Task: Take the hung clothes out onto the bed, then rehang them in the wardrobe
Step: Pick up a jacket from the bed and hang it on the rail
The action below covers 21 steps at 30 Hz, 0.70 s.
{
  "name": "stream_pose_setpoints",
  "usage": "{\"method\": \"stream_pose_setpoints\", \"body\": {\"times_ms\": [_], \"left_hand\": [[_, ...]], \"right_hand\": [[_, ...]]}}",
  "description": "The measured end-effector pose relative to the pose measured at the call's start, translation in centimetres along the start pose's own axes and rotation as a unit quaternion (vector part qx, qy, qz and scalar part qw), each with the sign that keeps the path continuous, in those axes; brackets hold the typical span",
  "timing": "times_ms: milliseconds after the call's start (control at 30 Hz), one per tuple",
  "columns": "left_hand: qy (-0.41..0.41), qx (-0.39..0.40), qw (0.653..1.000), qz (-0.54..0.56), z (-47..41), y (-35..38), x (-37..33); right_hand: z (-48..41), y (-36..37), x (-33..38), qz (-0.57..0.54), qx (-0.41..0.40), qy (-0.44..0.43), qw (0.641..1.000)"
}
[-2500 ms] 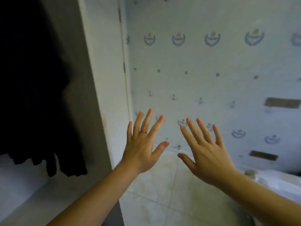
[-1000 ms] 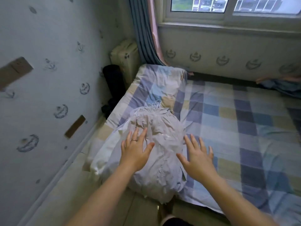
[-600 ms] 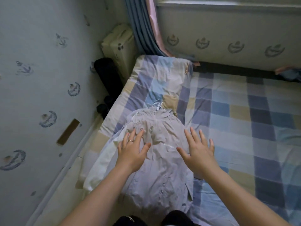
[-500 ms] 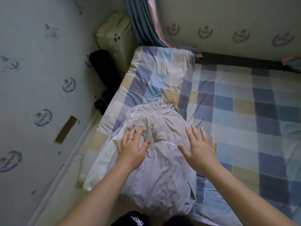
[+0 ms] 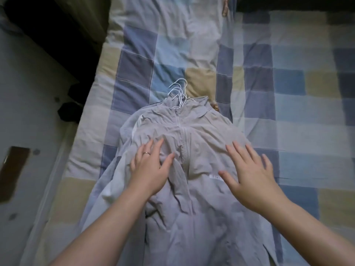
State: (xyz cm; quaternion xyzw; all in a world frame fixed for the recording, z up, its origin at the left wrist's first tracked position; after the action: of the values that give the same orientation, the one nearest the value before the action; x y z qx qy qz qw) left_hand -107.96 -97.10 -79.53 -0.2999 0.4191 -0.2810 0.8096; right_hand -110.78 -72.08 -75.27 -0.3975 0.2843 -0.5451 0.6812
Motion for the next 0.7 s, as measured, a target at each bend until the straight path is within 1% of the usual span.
{"method": "stream_pose_setpoints", "body": {"times_ms": [100, 300, 367, 433, 533, 633, 700], "left_hand": [[0.015, 0.0, 0.999, -0.032, -6.0, 1.6, 1.9], [0.05, -0.045, 0.992, -0.104, -16.6, 2.8, 4.1], [0.075, -0.072, 0.986, -0.134, -19.4, 2.4, 4.0], [0.097, -0.093, 0.978, -0.16, -21.4, 2.2, 3.6], [0.09, -0.086, 0.972, -0.197, -23.4, 2.6, 3.3], [0.074, -0.09, 0.976, -0.187, -24.2, 2.5, 2.9], [0.098, -0.101, 0.974, -0.175, -24.2, 2.3, 2.1]], "right_hand": [[-5.5, 2.3, 0.7, 0.007, -0.004, 0.002, 1.0], [-17.0, 5.6, 2.0, -0.001, -0.028, -0.015, 1.0], [-20.4, 6.3, 2.5, -0.006, -0.038, -0.016, 0.999], [-23.3, 6.7, 3.0, -0.005, -0.058, -0.021, 0.998], [-26.6, 6.9, 3.2, -0.022, -0.062, -0.009, 0.998], [-27.9, 7.2, 3.3, -0.018, -0.046, -0.002, 0.999], [-27.8, 6.9, 3.3, -0.023, -0.046, -0.008, 0.999]]}}
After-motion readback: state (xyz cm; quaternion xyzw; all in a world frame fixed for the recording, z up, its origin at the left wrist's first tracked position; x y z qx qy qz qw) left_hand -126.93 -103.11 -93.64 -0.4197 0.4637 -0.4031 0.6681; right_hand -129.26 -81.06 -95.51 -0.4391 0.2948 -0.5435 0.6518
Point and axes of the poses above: each hand's wrist, its own z-axis away from the middle knuckle, its own y-axis out of the palm, x = y × z, the point moved 5 cm from there along -z, towards the middle knuckle, and after that the axes turned 8 degrees about z, right-handed, at the moved point
